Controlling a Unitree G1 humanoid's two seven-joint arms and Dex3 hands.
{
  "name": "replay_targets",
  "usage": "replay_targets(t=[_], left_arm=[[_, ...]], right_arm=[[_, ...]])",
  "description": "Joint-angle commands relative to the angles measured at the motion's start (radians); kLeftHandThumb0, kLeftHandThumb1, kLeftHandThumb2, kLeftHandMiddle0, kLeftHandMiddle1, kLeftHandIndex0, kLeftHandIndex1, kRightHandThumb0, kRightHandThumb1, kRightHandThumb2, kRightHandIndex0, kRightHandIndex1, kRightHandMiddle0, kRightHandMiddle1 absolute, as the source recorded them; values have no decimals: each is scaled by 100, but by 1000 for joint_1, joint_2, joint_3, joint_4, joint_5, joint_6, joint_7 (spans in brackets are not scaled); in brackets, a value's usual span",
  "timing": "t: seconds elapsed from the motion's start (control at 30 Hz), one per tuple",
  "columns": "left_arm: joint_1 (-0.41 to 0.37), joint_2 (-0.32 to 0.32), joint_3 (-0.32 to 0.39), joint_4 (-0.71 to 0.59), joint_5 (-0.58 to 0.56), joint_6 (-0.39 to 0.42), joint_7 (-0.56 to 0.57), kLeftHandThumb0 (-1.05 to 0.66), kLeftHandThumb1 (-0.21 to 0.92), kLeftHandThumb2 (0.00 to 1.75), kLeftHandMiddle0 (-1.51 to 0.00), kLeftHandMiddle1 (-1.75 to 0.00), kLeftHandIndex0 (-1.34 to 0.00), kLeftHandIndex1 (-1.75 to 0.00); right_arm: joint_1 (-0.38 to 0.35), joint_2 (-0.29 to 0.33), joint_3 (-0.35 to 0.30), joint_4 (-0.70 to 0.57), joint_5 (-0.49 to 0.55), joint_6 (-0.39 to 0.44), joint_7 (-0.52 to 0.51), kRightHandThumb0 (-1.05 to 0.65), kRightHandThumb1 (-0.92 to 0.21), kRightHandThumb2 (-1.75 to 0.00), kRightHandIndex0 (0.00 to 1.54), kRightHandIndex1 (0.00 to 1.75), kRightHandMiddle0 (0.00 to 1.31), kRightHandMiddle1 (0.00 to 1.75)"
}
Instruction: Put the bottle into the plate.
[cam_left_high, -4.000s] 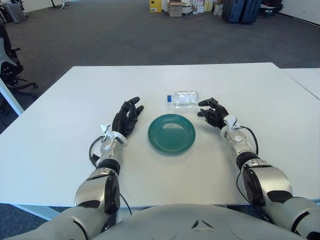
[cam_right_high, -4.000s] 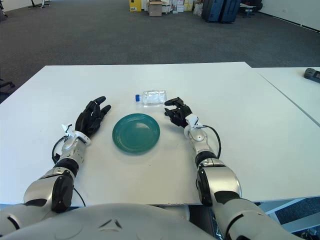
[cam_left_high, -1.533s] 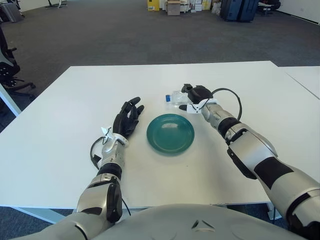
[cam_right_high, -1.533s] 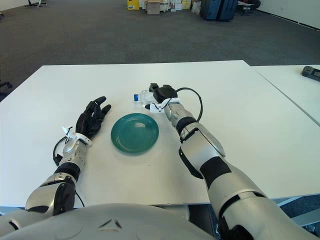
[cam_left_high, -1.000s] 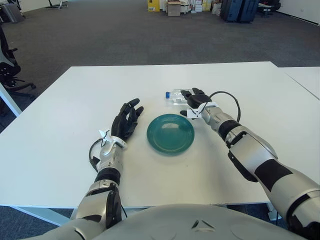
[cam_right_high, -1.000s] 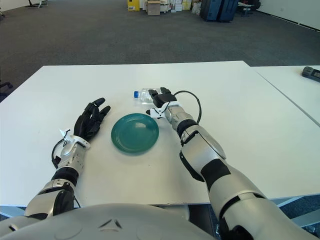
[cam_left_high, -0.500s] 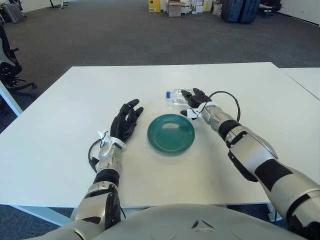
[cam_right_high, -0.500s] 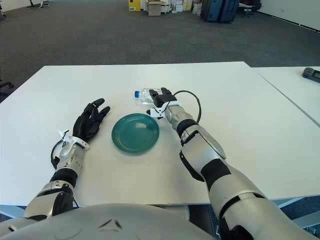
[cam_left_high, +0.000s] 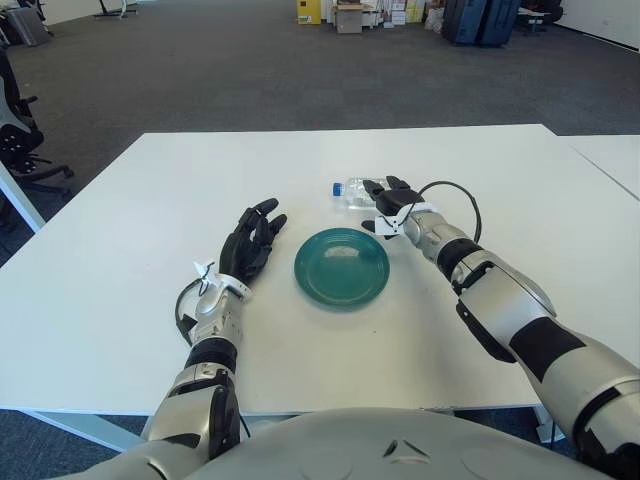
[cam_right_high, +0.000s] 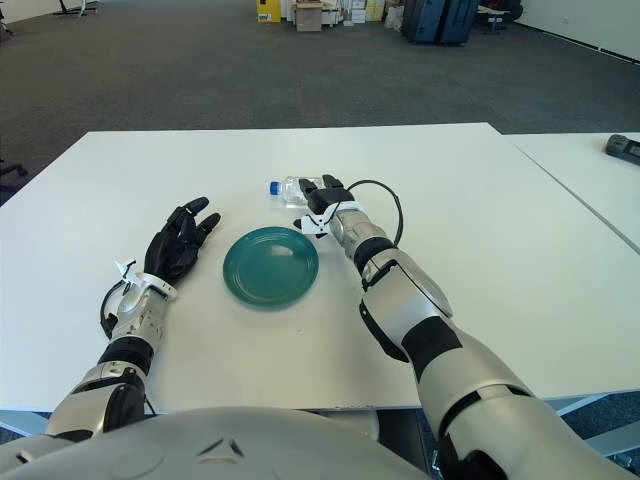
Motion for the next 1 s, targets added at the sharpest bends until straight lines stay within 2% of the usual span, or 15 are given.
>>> replay_targets(t=[0.0,0.2,0.4,0.53,0.6,0.73,0.8,0.9,0.97], left_arm=[[18,6,10,37,-12,17,-10,-63,92,60,-56,-79,-24,-103],[16,8,10,49,-2,-7,-7,-63,92,61,-56,-79,-23,-104],[10,9,11,65,3,-20,-4,-62,92,65,-56,-78,-23,-104],[2,9,15,81,0,-27,-9,-62,92,67,-55,-78,-23,-105],[-3,9,18,89,-6,-29,-17,-62,92,68,-55,-78,-23,-105],[-12,11,23,106,-7,-31,-15,-61,92,68,-55,-78,-22,-104],[-16,13,24,113,-4,-31,-10,-60,92,68,-55,-78,-22,-104],[-23,15,24,124,3,-29,3,-59,92,69,-55,-78,-21,-103],[-29,17,24,133,7,-30,8,-60,92,69,-55,-78,-21,-102]], right_arm=[[15,-10,5,26,-9,3,27,-105,-92,-102,0,0,0,0],[18,-24,19,23,-21,-15,24,-105,-92,-105,0,0,0,0],[16,-116,15,2,-15,-106,58,-105,-92,-108,0,0,0,0],[22,-200,15,-22,-12,-196,108,-105,-92,-109,0,0,0,0],[24,-244,17,-37,-10,-254,144,-105,-92,-110,0,0,0,0],[48,-374,5,-104,12,-441,219,-105,-92,-110,0,0,0,0],[64,-418,-4,-134,27,-506,250,-105,-92,-110,0,0,0,0],[152,-529,-23,-278,73,-638,307,-105,-92,-110,0,0,0,0],[243,-621,-51,-448,127,-699,361,-105,-92,-110,0,0,0,0]])
